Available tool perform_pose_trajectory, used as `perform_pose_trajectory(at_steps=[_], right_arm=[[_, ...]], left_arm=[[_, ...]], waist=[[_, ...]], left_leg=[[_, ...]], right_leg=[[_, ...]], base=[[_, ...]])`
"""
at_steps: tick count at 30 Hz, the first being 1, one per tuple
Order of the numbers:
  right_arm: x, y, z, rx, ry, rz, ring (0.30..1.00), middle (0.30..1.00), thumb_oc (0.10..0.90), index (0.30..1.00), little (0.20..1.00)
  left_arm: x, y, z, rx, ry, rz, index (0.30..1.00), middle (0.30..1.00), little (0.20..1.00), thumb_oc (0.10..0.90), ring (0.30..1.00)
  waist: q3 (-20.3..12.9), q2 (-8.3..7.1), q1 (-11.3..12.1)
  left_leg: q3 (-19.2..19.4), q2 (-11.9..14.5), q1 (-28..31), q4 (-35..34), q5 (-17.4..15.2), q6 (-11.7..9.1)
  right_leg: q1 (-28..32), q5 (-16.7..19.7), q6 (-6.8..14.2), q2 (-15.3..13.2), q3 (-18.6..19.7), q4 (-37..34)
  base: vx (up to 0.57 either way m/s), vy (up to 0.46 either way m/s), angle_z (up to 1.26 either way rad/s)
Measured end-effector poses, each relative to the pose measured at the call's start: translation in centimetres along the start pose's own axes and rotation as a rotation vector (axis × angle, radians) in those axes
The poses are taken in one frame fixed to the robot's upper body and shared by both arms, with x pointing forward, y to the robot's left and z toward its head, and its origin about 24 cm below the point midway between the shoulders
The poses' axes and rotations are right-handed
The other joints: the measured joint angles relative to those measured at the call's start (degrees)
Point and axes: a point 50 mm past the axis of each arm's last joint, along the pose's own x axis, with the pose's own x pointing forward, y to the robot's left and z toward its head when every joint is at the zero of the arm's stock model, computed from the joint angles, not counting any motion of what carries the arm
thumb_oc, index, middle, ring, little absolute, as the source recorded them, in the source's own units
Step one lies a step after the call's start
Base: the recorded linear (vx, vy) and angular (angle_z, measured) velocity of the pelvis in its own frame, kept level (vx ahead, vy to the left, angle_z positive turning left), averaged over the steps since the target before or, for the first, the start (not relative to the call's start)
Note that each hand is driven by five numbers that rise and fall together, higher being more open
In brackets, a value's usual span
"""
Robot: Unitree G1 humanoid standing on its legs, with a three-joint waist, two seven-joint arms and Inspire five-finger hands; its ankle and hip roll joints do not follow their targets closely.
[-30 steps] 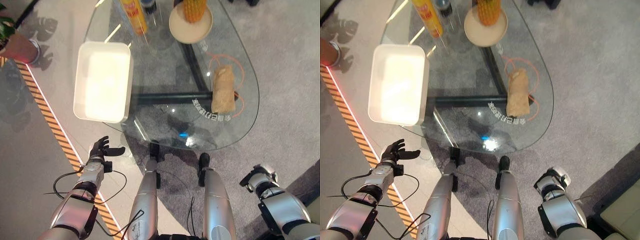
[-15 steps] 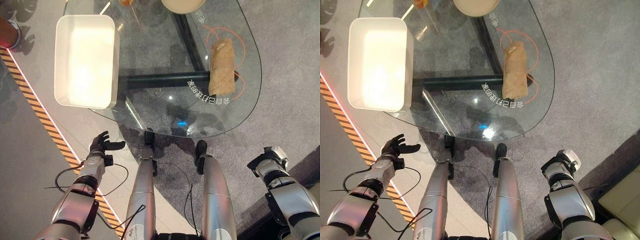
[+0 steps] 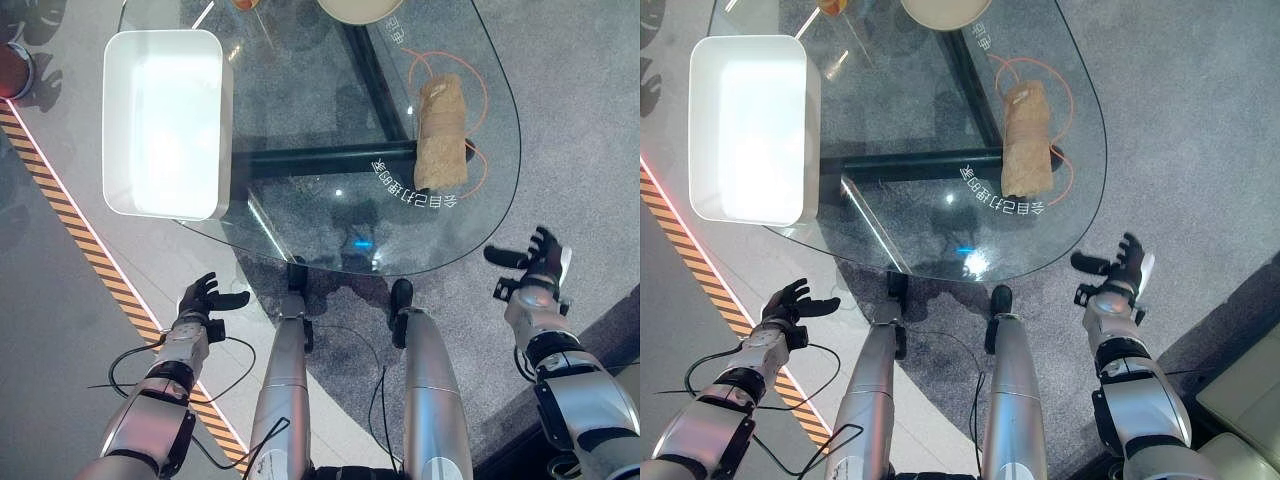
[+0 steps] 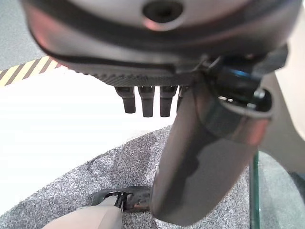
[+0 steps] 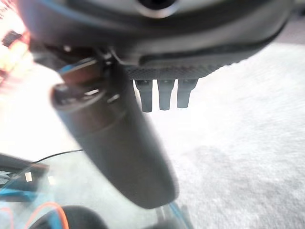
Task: Wipe the table with a cloth and put it in the basket.
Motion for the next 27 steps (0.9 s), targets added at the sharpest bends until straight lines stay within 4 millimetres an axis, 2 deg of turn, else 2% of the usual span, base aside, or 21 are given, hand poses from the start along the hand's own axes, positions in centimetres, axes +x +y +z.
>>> perform_pose_trajectory(at_steps=[5, 8, 11, 12, 13, 17, 21, 27], right_arm=[[-1.3, 1.1, 0.9, 0.074, -0.067, -0.071, 0.9, 0.9, 0.8, 0.9, 0.9], [-2.3, 2.2, 2.3, 0.101, -0.148, -0.1, 0.9, 0.9, 0.8, 0.9, 0.9], [-3.8, 4.0, 6.9, 0.135, -0.375, -0.072, 0.9, 0.9, 0.8, 0.9, 0.9], [-4.0, 4.2, 7.7, 0.147, -0.404, -0.067, 0.9, 0.9, 0.8, 0.9, 0.9], [-4.7, 4.9, 10.0, 0.175, -0.498, -0.055, 0.9, 0.9, 0.8, 0.9, 0.9], [-6.5, 6.0, 13.5, 0.198, -0.677, -0.057, 0.9, 0.9, 0.8, 0.9, 0.9], [-7.3, 6.4, 13.9, 0.171, -0.739, -0.064, 0.9, 0.9, 0.8, 0.9, 0.9], [-7.3, 6.5, 13.6, 0.137, -0.72, -0.072, 0.9, 0.9, 0.8, 0.9, 0.9]], left_arm=[[0.0, -0.2, 0.5, -0.016, -0.026, 0.007, 0.9, 0.9, 0.9, 0.8, 0.9], [0.0, -0.2, 0.3, -0.047, -0.023, 0.008, 0.9, 0.9, 0.9, 0.8, 0.9], [-0.1, -0.4, 0.4, -0.06, -0.043, 0.004, 0.9, 0.9, 0.9, 0.8, 0.9], [-0.1, -0.4, 0.5, -0.061, -0.047, 0.004, 0.9, 0.9, 0.9, 0.8, 0.9], [-0.1, -0.5, 0.5, -0.065, -0.05, 0.001, 0.9, 0.9, 0.9, 0.8, 0.9], [-0.2, -0.8, 0.2, -0.089, -0.042, -0.002, 0.9, 0.9, 0.9, 0.8, 0.9], [-0.4, -1.0, -0.7, -0.093, -0.027, -0.007, 0.9, 0.9, 0.9, 0.8, 0.9], [-0.5, -0.9, -1.3, -0.091, -0.013, -0.004, 0.9, 0.9, 0.9, 0.8, 0.9]], waist=[[0.1, -0.13, -1.1], [0.1, -0.12, -1.6], [0.0, -0.07, -1.6], [0.0, -0.07, -1.6], [0.0, -0.05, -1.5], [0.0, -0.04, -1.0], [0.0, -0.02, -0.3], [0.0, 0.01, 0.1]], left_leg=[[0.2, -0.2, -0.2, -1.8, 0.4, 0.4], [0.7, -0.1, 0.2, -2.6, 0.6, 0.4], [0.9, 0.0, 0.4, -3.2, 1.0, 0.0], [0.9, 0.0, 0.5, -3.3, 1.0, 0.0], [1.0, 0.0, 0.5, -3.4, 1.1, -0.1], [1.0, -0.2, 0.9, -4.0, 1.4, 0.0], [1.2, -0.2, 1.6, -4.3, 1.2, 0.2], [1.4, -0.3, 2.1, -5.3, 1.3, 0.3]], right_leg=[[-0.2, 1.1, 0.5, -0.1, 0.2, -1.9], [-0.3, 1.2, 0.5, -0.1, 0.4, -2.2], [-0.6, 1.2, 0.5, -0.1, 0.5, -2.0], [-0.6, 1.2, 0.5, -0.1, 0.5, -2.0], [-0.6, 1.2, 0.4, -0.1, 0.5, -2.0], [-0.5, 1.2, 0.4, -0.3, 0.6, -2.0], [0.0, 1.1, 0.4, -0.5, 0.6, -2.0], [0.1, 1.0, 0.2, -0.6, 0.6, -2.1]], base=[[-0.03, 0.053, -0.01], [-0.02, 0.064, -0.04], [-0.01, 0.054, -0.03], [0.0, 0.057, 0.02], [0.0, 0.04, 0.01], [0.0, 0.028, 0.02], [0.0, 0.0, 0.0], [0.0, 0.0, 0.0]])
